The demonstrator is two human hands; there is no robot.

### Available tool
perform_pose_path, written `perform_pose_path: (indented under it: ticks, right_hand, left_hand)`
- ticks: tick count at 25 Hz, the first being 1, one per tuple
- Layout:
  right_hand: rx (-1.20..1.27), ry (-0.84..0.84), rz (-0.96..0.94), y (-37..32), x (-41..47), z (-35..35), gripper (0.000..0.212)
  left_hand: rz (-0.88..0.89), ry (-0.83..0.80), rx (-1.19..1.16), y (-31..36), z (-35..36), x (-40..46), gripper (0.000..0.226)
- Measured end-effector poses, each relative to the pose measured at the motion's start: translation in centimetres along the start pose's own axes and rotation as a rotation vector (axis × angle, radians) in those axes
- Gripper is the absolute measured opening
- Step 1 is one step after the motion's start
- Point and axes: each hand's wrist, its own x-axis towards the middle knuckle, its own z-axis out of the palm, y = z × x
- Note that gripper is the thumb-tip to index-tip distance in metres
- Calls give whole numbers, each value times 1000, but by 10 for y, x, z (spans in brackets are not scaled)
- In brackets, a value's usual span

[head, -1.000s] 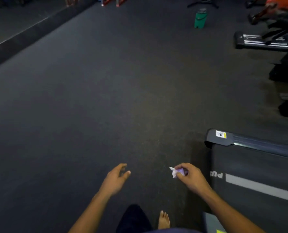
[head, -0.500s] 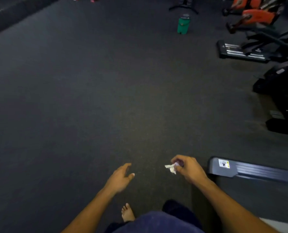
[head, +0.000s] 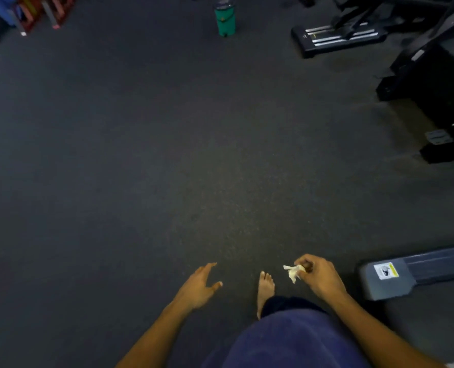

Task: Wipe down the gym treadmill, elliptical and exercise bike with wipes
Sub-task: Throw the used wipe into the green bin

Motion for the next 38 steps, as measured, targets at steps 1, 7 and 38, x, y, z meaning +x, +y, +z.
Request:
perform_pose_path:
  ticks: [1, 7, 38]
  right_hand:
    - [-2, -4, -6, -13, 21, -7, 19]
    - [-35, -19, -127, -115, 186, -54, 23]
    - [-52, 13, -120, -538, 1062, -355, 20]
  left_hand:
    - [-5, -9, -8, 8, -25, 17, 66]
    - [-37, 134, -266, 56, -163, 143, 55]
    - [-70, 83, -229, 359, -783, 903, 46]
